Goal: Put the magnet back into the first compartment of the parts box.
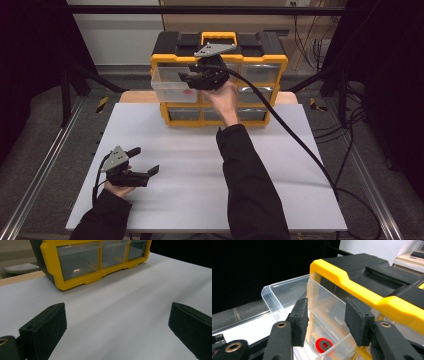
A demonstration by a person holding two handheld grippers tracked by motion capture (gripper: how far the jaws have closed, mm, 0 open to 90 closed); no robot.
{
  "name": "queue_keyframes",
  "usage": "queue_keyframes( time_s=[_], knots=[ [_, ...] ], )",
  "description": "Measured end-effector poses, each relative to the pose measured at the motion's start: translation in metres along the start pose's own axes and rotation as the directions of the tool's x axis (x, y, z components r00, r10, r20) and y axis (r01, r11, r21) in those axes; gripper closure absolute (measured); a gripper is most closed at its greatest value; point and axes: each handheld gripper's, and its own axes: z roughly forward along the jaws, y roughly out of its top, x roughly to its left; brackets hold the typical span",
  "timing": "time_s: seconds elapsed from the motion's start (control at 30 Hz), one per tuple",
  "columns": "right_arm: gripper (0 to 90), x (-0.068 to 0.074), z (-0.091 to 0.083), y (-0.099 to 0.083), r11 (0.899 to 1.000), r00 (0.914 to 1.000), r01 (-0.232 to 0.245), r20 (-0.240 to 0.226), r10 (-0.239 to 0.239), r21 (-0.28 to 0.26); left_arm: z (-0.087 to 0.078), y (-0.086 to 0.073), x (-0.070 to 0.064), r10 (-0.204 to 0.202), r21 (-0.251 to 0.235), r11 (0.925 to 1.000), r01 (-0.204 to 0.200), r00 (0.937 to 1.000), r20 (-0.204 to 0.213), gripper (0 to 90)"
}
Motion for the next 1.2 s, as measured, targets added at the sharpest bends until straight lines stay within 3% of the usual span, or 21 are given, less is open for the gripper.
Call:
queue_keyframes(
  time_s=[0.27,0.53,0.77,0.87,1.2],
  knots=[
    [40.2,0.001,-0.008,0.004,1.0,0.9997,-0.015,0.017,0.015,-0.025,0.0,0.0,0.0,-0.001,-0.001,1.0,0.001,1.0,-0.001,1.2],
    [16.4,0.005,-0.019,0.006,0.998,0.9986,-0.04,0.031,0.042,-0.054,-0.001,0.0,0.0,-0.002,-0.002,1.0,0.002,1.0,-0.002,1.2],
    [8.1,0.01,-0.03,0.001,0.996,0.9983,-0.045,0.034,0.047,-0.082,0.0,0.0,0.0,0.0,0.002,1.0,0.0,1.0,-0.001,1.2],
    [6.5,0.01,-0.034,-0.003,0.993,0.9971,-0.067,0.03,0.07,-0.093,0.0,0.0,0.0,0.0,0.002,1.0,0.0,1.0,-0.001,1.2],
    [4.1,0.014,-0.057,-0.025,0.99,0.9972,-0.073,0.011,0.074,-0.124,0.0,0.0,0.0,0.003,0.005,1.0,-0.003,1.0,-0.003,1.2]
  ],
)
